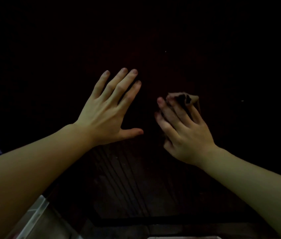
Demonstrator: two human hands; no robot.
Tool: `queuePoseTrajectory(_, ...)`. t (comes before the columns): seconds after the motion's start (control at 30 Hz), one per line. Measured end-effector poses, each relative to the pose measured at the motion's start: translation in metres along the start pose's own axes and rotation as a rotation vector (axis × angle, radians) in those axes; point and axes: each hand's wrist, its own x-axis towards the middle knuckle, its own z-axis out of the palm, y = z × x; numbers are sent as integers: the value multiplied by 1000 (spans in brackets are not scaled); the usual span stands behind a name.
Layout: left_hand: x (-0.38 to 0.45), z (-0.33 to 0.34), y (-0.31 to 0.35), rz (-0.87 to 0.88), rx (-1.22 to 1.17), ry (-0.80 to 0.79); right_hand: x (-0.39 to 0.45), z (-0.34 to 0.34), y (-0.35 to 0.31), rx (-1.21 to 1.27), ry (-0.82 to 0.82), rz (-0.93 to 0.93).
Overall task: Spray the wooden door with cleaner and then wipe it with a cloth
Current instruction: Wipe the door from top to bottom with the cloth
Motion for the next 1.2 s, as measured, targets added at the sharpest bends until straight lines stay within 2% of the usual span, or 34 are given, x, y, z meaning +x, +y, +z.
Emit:
queuePoseTrajectory(0.1,-26,9,-8,-49,-7,16,3,1,-11,-25,6,40)
queuePoseTrajectory(0.27,-70,29,-24,-82,-31,44,50,9,-39,2,123,188)
queuePoseTrajectory(0.33,-88,35,-32,-70,-21,54,37,21,-51,-4,148,139)
queuePoseTrajectory(0.5,-108,46,-47,-9,0,70,-14,33,-59,-56,46,56)
queuePoseTrajectory(0.73,-114,53,-50,21,-1,90,58,26,-93,-37,76,218)
queuePoseTrajectory(0.87,-125,55,-57,29,11,70,43,38,-105,-42,61,99)
queuePoseTrajectory(0.97,-141,59,-58,-27,0,71,18,43,-109,-66,1,34)
queuePoseTrajectory(1.1,-167,68,-54,-160,-41,55,50,41,-129,-55,5,145)
queuePoseTrajectory(1.2,-180,72,-56,-175,-47,36,74,46,-148,-34,46,208)
